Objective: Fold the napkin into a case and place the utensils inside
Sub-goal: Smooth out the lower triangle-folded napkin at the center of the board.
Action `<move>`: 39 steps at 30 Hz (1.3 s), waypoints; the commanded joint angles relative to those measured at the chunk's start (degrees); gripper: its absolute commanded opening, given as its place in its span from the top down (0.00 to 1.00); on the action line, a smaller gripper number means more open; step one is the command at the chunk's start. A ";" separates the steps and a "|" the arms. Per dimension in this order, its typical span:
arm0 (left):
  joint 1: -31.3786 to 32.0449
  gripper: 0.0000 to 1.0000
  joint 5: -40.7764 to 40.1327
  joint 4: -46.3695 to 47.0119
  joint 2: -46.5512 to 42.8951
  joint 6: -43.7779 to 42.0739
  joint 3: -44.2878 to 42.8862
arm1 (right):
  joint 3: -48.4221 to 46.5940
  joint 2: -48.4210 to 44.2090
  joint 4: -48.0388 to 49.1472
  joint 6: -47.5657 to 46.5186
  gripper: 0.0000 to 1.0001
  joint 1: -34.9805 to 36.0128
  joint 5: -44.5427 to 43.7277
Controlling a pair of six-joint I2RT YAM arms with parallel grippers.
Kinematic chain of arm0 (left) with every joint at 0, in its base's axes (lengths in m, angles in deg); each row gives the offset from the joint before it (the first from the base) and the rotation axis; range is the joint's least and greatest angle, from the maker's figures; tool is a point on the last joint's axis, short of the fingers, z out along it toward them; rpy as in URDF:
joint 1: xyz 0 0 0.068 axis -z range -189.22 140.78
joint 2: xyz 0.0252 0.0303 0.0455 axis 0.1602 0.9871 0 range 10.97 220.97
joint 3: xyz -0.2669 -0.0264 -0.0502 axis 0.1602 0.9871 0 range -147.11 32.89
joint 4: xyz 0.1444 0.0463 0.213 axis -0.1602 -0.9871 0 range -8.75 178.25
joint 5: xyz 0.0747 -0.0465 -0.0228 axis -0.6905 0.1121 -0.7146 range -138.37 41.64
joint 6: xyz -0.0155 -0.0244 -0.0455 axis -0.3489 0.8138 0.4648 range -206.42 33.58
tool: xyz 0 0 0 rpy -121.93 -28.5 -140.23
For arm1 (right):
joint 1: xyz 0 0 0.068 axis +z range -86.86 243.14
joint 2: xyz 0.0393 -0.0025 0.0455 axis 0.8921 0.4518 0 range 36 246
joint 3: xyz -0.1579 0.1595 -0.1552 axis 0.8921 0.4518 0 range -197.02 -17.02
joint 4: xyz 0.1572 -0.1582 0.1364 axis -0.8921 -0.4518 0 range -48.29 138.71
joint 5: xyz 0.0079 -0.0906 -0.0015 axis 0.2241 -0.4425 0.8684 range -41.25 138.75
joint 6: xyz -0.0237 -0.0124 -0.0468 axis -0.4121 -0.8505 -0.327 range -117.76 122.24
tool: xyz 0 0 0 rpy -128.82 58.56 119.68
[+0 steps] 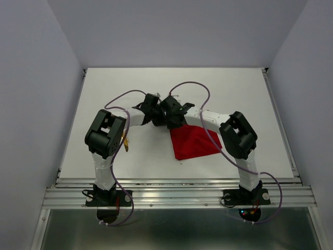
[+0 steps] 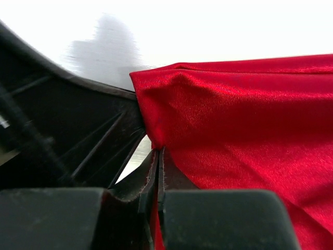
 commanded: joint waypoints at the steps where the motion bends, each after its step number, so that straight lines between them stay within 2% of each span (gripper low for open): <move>1: -0.04 1.00 -3.01 -3.56 -2.56 -1.31 -0.97 | -2.42 0.70 0.73 1.35 0.96 0.47 -0.70; 5: -0.04 1.00 -5.21 -6.28 -3.53 -1.67 -1.76 | -2.94 1.05 0.73 1.70 0.92 0.47 -0.79; 12: -0.13 0.99 -8.46 -10.15 -6.07 -3.07 -2.46 | -3.21 -1.83 0.82 2.32 0.66 0.47 -1.76; 14: -0.04 0.93 -9.96 -11.12 -6.95 -3.07 -2.20 | -2.25 -3.51 0.82 2.49 0.58 0.47 -2.55; 16: -0.04 0.88 -10.49 -11.39 -8.01 -3.25 -1.67 | -1.10 -5.53 0.82 2.93 0.55 0.47 -4.13; 19: -0.04 0.77 -10.40 -11.48 -9.15 -3.34 -0.97 | 2.85 -10.27 0.73 4.07 0.41 0.47 -6.85; 21: -0.04 0.75 -10.05 -11.21 -9.85 -3.25 -0.62 | 5.92 -14.49 0.55 4.95 0.39 0.47 -8.08; 24: 0.57 0.75 -9.78 -10.86 -12.83 -3.07 -0.18 | 16.17 -21.08 0.64 7.93 0.41 -1.36 -8.53; 25: 0.92 0.78 -9.61 -10.86 -13.37 -3.07 -0.27 | 16.22 -22.83 0.64 8.47 0.43 -1.90 -8.53; 27: 2.76 0.88 -9.61 -10.86 -14.42 -2.99 -0.79 | 22.35 -27.57 0.64 9.26 0.53 -3.21 -7.66; 28: 3.55 1.00 -9.26 -10.77 -14.43 -3.07 -1.05 | 25.85 -28.90 0.64 9.35 0.57 -5.48 -7.04; 32: 5.41 1.00 -4.69 -7.88 -12.85 -2.72 -0.71 | 31.93 -33.48 0.64 7.78 0.78 -13.14 -3.61; 36: 5.49 1.00 -3.37 -6.38 -8.82 -2.46 -0.53 | 33.00 -34.98 0.55 2.95 0.85 -17.81 -2.46; 39: 5.41 1.00 -3.37 -6.64 -6.00 -2.72 -0.97 | 33.35 -33.40 0.55 0.75 0.86 -20.36 -2.11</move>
